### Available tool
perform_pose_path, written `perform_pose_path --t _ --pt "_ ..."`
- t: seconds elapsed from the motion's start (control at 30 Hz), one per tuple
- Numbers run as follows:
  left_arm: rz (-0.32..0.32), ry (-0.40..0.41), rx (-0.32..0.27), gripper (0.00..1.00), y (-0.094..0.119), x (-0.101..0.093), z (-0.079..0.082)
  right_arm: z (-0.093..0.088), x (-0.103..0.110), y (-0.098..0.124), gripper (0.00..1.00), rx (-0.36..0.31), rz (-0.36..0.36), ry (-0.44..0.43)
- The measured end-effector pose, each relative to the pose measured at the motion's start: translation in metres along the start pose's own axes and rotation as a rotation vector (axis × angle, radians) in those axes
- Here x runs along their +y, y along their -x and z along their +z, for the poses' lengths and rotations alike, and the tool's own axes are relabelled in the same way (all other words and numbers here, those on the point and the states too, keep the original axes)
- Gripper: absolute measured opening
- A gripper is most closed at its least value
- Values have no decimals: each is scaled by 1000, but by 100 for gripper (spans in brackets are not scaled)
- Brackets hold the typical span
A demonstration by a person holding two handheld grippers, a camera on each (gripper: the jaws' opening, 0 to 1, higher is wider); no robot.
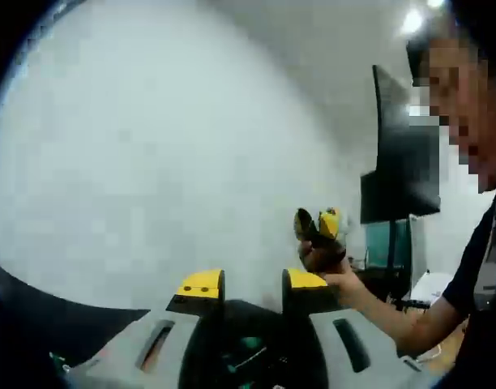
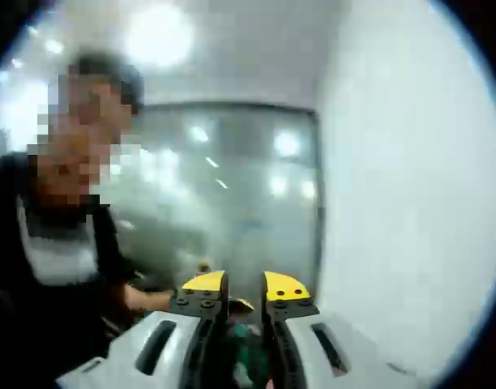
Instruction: Pick up the tools and put them into their designated positions in the toolbox.
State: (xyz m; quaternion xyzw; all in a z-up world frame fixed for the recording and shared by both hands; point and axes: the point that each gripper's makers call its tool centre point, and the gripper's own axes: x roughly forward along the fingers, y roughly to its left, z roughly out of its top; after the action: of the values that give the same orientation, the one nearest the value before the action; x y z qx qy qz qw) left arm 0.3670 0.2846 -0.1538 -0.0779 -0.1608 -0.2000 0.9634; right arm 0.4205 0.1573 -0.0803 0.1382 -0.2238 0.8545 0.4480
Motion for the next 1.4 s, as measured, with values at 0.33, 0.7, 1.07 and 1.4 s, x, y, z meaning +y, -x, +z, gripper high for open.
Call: perform_pose_path --t 0.33,0.7,1.07,1.4 --pt "240 -157 -164 24 147 26 50 21 74 -54 20 -23 6 104" --pt "563 -212 -121 26 266 130 17 78 63 91 39 -138 -949 418" --pt "524 -153 -97 24 284 167 -35 37 80 164 76 84 -1324 430" --pt "516 -150 -110 23 291 166 -44 -82 104 284 68 934 -1716 63"
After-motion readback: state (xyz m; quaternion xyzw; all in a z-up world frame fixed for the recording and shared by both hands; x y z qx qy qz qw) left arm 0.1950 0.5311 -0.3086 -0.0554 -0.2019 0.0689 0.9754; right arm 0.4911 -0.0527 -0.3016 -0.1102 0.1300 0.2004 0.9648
